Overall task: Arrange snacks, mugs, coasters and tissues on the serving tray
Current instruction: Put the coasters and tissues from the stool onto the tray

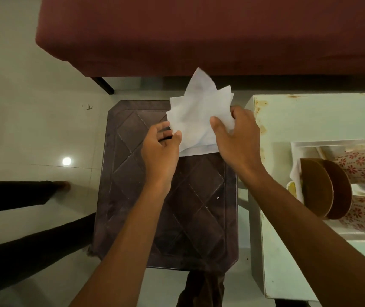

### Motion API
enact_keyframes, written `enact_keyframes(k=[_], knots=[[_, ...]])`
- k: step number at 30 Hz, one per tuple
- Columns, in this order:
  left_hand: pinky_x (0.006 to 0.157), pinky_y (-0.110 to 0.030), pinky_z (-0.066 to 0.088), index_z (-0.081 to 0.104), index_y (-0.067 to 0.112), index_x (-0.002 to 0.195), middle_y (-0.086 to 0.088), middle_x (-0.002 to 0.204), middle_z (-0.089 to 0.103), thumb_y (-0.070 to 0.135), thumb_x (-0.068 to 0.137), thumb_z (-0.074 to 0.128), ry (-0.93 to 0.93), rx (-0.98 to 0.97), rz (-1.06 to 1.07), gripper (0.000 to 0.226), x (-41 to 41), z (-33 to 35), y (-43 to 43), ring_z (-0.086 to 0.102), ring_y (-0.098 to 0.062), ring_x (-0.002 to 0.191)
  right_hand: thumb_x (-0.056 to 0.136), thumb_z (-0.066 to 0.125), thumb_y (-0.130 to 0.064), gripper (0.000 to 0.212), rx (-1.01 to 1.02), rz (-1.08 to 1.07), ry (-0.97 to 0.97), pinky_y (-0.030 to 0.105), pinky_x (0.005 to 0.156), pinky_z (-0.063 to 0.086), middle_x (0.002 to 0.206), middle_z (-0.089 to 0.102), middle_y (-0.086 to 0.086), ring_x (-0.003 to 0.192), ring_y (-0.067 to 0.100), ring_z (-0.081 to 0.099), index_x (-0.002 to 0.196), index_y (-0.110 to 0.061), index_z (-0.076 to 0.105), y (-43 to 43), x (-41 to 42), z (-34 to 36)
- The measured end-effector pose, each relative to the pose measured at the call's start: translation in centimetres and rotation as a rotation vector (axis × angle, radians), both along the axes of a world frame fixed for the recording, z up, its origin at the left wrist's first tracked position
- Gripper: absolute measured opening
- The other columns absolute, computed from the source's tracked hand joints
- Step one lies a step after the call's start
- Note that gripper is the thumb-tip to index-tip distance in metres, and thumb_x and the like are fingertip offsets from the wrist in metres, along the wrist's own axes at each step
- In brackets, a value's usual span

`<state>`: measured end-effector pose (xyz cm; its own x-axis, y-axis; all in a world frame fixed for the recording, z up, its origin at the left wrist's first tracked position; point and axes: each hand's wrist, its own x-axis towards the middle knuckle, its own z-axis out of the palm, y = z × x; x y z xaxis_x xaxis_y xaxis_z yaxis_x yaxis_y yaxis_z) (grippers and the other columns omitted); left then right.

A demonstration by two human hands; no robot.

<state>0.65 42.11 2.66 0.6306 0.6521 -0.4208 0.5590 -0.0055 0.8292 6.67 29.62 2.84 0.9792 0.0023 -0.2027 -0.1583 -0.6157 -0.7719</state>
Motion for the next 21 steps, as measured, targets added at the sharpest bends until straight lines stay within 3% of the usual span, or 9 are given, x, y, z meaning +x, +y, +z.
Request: enact_keyframes(k=[5, 8, 11, 14, 16, 19, 21], knots=[[0.093, -0.040, 0.059, 0.060, 0.022, 0.128, 0.008, 0.110, 0.069, 0.034, 0.094, 0.064, -0.019, -0.075, -0.018, 0.036, -0.9, 0.2, -0.4, 0.067, -0.010, 0.103, 0.094, 0.055, -0.036, 0.034, 0.133, 0.075, -0.052, -0.003, 0.066, 0.042, 0.110, 0.055, -0.010, 0.082, -0.004, 0.053, 0.121, -0.015, 0.049, -0.9, -1.8, 3.3], [0.098, -0.041, 0.056, 0.055, 0.024, 0.135, 0.012, 0.116, 0.066, 0.047, 0.092, 0.063, -0.061, -0.126, -0.056, 0.049, -1.6, 0.7, -0.9, 0.065, -0.012, 0.111, 0.093, 0.056, -0.036, 0.025, 0.172, 0.073, -0.073, -0.008, 0.065, 0.038, 0.096, 0.050, -0.023, 0.076, -0.012, 0.052, 0.112, -0.026, 0.045, -2.2, -2.7, 5.7], [0.104, -0.047, 0.052, 0.051, 0.025, 0.140, 0.003, 0.134, 0.065, 0.051, 0.088, 0.063, -0.146, -0.411, -0.090, 0.059, -2.2, 1.2, -1.7, 0.064, -0.019, 0.122, 0.091, 0.056, -0.040, 0.025, 0.254, 0.081, -0.029, -0.007, 0.069, 0.041, 0.094, 0.047, -0.032, 0.082, -0.018, 0.055, 0.111, -0.034, 0.042, -3.8, -3.6, 7.8], [0.105, -0.052, 0.050, 0.054, 0.019, 0.139, -0.006, 0.137, 0.066, 0.041, 0.096, 0.058, -0.268, -0.809, -0.085, 0.049, -2.8, 2.0, -3.3, 0.063, -0.027, 0.126, 0.089, 0.056, -0.044, 0.031, 0.319, 0.074, 0.032, 0.003, 0.073, 0.048, 0.103, 0.054, -0.031, 0.092, -0.006, 0.060, 0.116, -0.040, 0.042, -5.7, -4.5, 8.9], [0.104, -0.051, 0.050, 0.059, 0.014, 0.136, -0.010, 0.135, 0.067, 0.036, 0.095, 0.061, -0.264, -0.903, -0.071, 0.046, -3.1, 2.4, -4.4, 0.063, -0.030, 0.125, 0.089, 0.056, -0.045, 0.032, 0.316, 0.061, 0.054, 0.002, 0.072, 0.048, 0.105, 0.055, -0.029, 0.092, -0.005, 0.060, 0.118, -0.041, 0.043, -7.0, -4.9, 8.8], [0.093, -0.046, 0.057, 0.073, 0.017, 0.116, -0.003, 0.116, 0.077, 0.023, 0.086, 0.072, -0.176, -0.695, -0.010, 0.031, -3.2, 2.6, -6.5, 0.071, -0.024, 0.111, 0.092, 0.053, -0.043, 0.038, 0.169, 0.030, 0.094, -0.010, 0.066, 0.035, 0.111, 0.050, -0.024, 0.084, -0.012, 0.050, 0.127, -0.031, 0.043, -9.2, -5.3, 7.2], [0.083, -0.037, 0.062, 0.075, 0.026, 0.103, 0.009, 0.104, 0.079, 0.017, 0.089, 0.071, -0.099, -0.441, -0.033, 0.017, -3.4, 2.4, -8.2, 0.074, -0.014, 0.101, 0.096, 0.049, -0.037, 0.042, 0.030, 0.043, 0.076, -0.005, 0.074, 0.037, 0.118, 0.052, -0.016, 0.084, -0.011, 0.049, 0.135, -0.024, 0.044, -10.5, -5.7, 6.1]])
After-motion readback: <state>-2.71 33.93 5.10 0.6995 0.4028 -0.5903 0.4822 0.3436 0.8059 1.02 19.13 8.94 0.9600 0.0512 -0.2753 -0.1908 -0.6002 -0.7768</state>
